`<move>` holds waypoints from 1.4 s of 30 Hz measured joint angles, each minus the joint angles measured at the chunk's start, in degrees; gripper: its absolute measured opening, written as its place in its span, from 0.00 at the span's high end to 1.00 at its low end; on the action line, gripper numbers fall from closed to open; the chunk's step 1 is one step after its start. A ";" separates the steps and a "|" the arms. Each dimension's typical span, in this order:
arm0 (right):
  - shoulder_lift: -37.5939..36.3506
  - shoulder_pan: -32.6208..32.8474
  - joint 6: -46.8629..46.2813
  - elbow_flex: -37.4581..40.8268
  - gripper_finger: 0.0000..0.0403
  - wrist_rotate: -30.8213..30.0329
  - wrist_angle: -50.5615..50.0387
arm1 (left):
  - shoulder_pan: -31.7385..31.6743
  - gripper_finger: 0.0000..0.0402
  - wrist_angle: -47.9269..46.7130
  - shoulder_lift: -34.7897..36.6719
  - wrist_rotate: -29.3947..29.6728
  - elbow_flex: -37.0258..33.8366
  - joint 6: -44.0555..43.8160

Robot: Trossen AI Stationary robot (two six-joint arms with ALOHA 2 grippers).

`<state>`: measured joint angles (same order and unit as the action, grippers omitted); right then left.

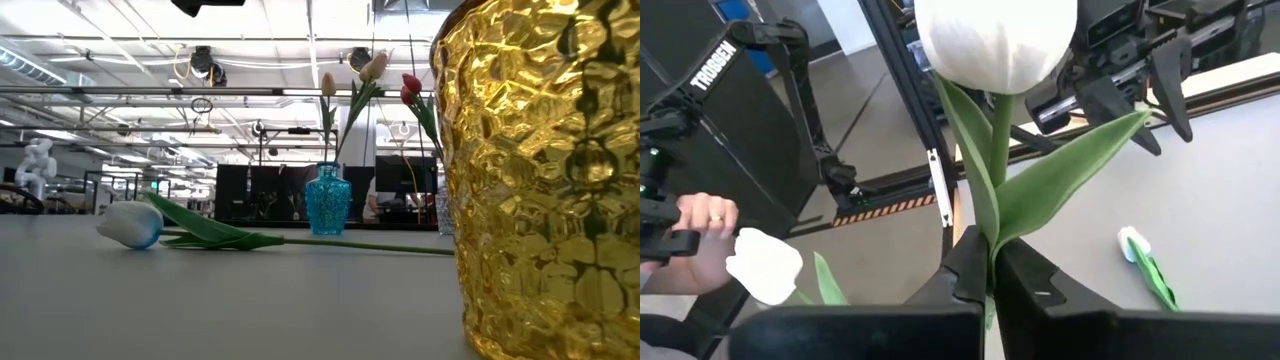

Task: Sort flowers into vase by color
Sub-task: Put the top white flower into the yellow vase

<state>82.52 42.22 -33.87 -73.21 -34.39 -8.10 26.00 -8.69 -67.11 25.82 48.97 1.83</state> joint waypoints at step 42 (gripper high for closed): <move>5.59 0.24 0.16 0.00 1.00 1.55 -2.37 | 0.00 0.73 0.00 0.00 0.00 0.00 -0.04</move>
<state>88.11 42.46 -33.70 -73.21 -32.85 -10.48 26.00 -8.69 -67.11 25.82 48.97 1.78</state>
